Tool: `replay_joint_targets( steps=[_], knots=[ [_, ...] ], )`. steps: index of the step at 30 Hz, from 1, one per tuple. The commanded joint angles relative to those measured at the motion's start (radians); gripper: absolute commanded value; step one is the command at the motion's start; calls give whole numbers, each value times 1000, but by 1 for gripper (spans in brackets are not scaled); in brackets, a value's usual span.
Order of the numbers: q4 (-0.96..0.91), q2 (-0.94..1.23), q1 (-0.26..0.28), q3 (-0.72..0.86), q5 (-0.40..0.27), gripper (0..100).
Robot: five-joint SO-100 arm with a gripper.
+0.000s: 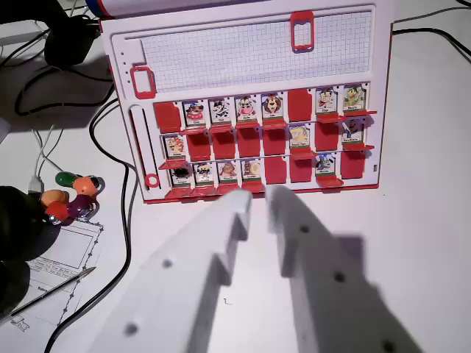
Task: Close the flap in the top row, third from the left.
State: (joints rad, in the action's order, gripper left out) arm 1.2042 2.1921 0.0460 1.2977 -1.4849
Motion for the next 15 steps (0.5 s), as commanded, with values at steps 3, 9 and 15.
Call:
replay_joint_targets(
  steps=[3,9,15],
  knots=[
    [14,32,9,-86,9,2],
    [14,29,9,-87,9,2],
    [17,18,9,-97,12,2]
  ],
)
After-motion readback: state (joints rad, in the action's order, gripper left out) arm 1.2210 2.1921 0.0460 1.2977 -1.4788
